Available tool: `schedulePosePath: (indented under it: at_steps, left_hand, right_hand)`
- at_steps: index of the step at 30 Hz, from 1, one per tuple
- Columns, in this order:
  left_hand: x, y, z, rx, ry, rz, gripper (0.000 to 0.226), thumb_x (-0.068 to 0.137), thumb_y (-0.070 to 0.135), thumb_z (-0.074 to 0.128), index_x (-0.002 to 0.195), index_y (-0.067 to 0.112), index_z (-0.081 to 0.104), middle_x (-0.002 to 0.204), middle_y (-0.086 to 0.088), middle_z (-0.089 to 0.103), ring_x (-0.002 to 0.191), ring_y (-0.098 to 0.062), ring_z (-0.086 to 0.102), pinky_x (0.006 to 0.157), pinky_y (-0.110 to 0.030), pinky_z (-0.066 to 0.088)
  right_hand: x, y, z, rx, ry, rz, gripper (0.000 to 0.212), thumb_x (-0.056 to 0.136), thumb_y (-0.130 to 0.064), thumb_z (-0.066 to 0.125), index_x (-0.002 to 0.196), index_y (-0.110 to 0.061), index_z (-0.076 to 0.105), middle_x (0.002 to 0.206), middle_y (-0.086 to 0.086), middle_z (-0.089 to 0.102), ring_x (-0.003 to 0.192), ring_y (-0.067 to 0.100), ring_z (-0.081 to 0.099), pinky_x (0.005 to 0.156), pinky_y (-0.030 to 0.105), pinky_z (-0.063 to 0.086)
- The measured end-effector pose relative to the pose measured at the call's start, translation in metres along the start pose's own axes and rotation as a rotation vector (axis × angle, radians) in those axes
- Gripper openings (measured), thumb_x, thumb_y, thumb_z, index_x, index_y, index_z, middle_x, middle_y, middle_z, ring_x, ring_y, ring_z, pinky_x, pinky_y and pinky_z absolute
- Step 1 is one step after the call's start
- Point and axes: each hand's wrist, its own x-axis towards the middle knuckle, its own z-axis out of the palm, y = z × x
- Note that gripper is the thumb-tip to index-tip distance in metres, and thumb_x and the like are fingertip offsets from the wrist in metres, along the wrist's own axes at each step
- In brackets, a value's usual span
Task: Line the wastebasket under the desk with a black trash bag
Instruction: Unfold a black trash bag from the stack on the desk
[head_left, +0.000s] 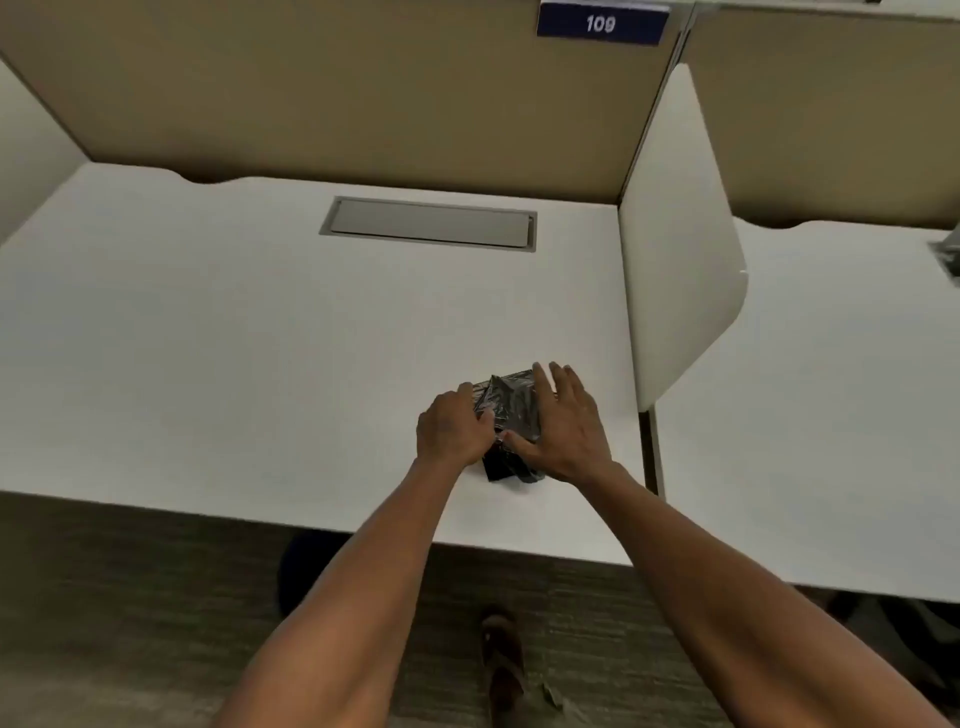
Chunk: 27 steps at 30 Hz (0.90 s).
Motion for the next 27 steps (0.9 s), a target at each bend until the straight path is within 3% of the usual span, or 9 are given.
schedulePosePath:
  at_steps: [3, 7, 12, 16, 20, 23, 27]
  left_hand:
    - [0.006, 0.002, 0.014, -0.189, -0.104, -0.168, 0.061, 0.092, 0.041, 0.064, 0.144, 0.015, 0.046, 0.133, -0.014, 0.067, 0.123, -0.037, 0.062, 0.101, -0.045, 0.053]
    - [0.01, 0.006, 0.026, -0.424, -0.166, -0.349, 0.058, 0.093, 0.031, 0.067, 0.143, 0.01, 0.046, 0.141, -0.016, 0.061, 0.129, -0.034, 0.058, 0.101, -0.035, 0.05]
    - [0.006, 0.01, 0.034, -0.557, -0.165, -0.426, 0.063, 0.096, 0.022, 0.066, 0.152, 0.01, 0.04, 0.144, -0.014, 0.058, 0.128, -0.03, 0.058, 0.091, -0.029, 0.048]
    - [-0.002, 0.007, 0.033, -0.643, -0.169, -0.4, 0.062, 0.098, 0.019, 0.064, 0.155, 0.016, 0.038, 0.141, -0.009, 0.063, 0.108, -0.019, 0.056, 0.087, -0.027, 0.043]
    - [-0.014, -0.004, 0.028, -0.728, -0.135, -0.393, 0.066, 0.101, 0.036, 0.062, 0.159, 0.021, 0.034, 0.148, -0.007, 0.058, 0.129, -0.023, 0.057, 0.099, -0.031, 0.045]
    - [-0.029, -0.018, 0.023, -0.82, -0.087, -0.416, 0.065, 0.098, 0.048, 0.061, 0.155, 0.023, 0.04, 0.147, -0.007, 0.06, 0.13, -0.025, 0.059, 0.113, -0.046, 0.048]
    - [-0.056, -0.028, 0.012, -0.952, -0.128, -0.34, 0.068, 0.096, 0.052, 0.064, 0.153, 0.02, 0.043, 0.139, -0.004, 0.061, 0.129, -0.024, 0.059, 0.105, -0.042, 0.051]
  right_hand:
    - [0.004, 0.006, 0.018, -0.079, -0.131, -0.023, 0.117, 0.08, -0.074, 0.061, 0.165, -0.017, 0.002, 0.173, 0.015, 0.008, 0.161, 0.033, 0.002, 0.128, 0.051, 0.014]
    - [0.005, 0.01, 0.045, -0.076, -0.225, -0.014, 0.122, 0.078, -0.07, 0.069, 0.165, -0.02, -0.001, 0.173, 0.014, 0.004, 0.161, 0.032, 0.002, 0.128, 0.052, 0.011]
    - [0.007, 0.007, 0.057, -0.038, -0.265, 0.045, 0.103, 0.092, -0.043, 0.069, 0.165, -0.021, 0.001, 0.171, 0.017, 0.011, 0.159, 0.035, 0.012, 0.127, 0.052, 0.019]
    - [0.008, 0.008, 0.054, 0.004, -0.142, 0.078, 0.086, 0.09, -0.017, 0.066, 0.162, -0.019, 0.021, 0.163, 0.014, 0.035, 0.148, 0.035, 0.037, 0.118, 0.051, 0.036]
    - [0.005, 0.01, 0.038, 0.15, -0.014, 0.088, 0.07, 0.082, -0.005, 0.064, 0.149, -0.014, 0.048, 0.144, 0.013, 0.061, 0.126, 0.037, 0.059, 0.103, 0.046, 0.05]
    - [-0.001, 0.008, 0.022, 0.329, 0.112, 0.126, 0.065, 0.075, -0.001, 0.062, 0.138, -0.015, 0.061, 0.127, 0.011, 0.072, 0.114, 0.034, 0.066, 0.094, 0.041, 0.055]
    - [-0.025, -0.012, 0.007, 0.507, 0.256, 0.117, 0.046, 0.075, -0.004, 0.06, 0.117, -0.016, 0.073, 0.096, 0.003, 0.078, 0.086, 0.023, 0.071, 0.071, 0.026, 0.053]
